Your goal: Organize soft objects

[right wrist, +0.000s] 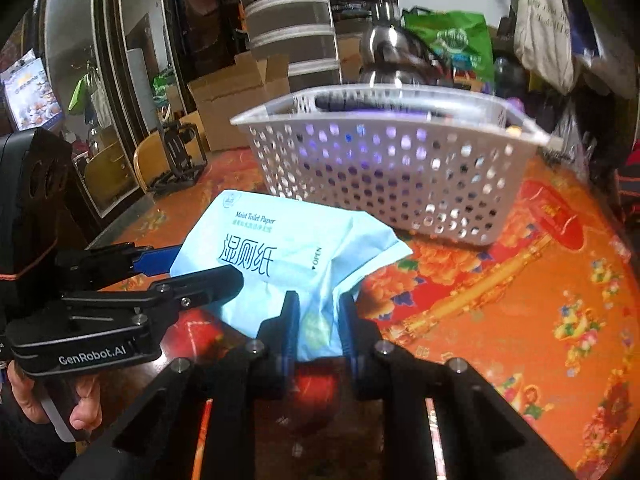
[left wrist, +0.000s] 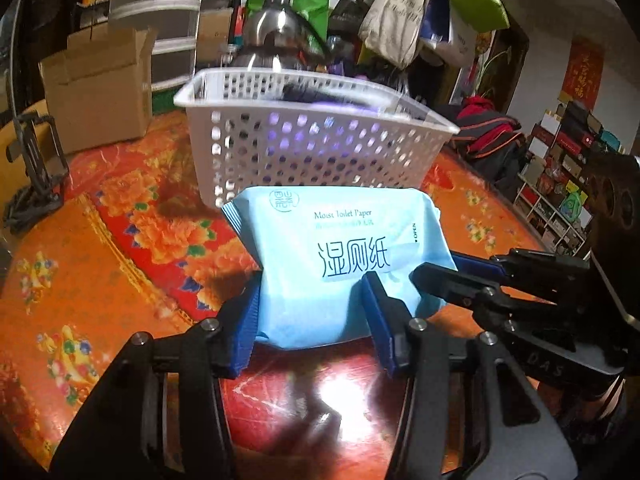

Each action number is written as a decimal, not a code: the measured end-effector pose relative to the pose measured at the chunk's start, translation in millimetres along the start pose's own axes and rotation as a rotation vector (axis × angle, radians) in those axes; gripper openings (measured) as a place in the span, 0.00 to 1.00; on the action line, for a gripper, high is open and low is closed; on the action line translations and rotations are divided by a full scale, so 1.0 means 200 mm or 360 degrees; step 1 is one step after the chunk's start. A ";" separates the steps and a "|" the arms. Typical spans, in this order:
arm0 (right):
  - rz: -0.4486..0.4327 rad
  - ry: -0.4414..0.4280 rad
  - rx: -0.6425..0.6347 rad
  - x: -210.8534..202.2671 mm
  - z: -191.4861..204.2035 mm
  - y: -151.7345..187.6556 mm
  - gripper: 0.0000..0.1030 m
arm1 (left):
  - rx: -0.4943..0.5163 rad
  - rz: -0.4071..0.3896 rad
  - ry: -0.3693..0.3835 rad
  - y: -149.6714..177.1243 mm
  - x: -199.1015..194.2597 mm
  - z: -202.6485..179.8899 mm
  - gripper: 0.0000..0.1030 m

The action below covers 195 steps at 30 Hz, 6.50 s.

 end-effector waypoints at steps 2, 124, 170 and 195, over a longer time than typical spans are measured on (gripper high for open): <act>-0.0040 0.0009 -0.0019 -0.05 0.01 -0.04 0.18 | 0.0011 -0.0044 0.0009 -0.04 -0.05 -0.02 0.45; -0.0363 0.0489 0.0135 -1.09 0.05 -0.32 0.99 | 0.0115 -0.0421 -0.0190 -0.43 -1.20 -0.39 1.00; -0.0279 0.0541 0.0052 -1.01 0.00 -0.35 0.99 | 0.0117 -0.0340 -0.0272 -0.44 -0.99 -0.28 1.00; -0.0282 0.0543 0.0031 -1.01 0.02 -0.36 0.99 | 0.0123 -0.0327 -0.0275 -0.42 -0.97 -0.26 1.00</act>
Point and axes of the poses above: each gripper's, at about its wrist camera, not at the fingertips, and x roughly the way its jaws point, z to its left, y to its underside, the point moved 7 cm from there along x, roughly the way its jaws point, and after that the axes turned 14 degrees about -z, right-handed, at the moved point
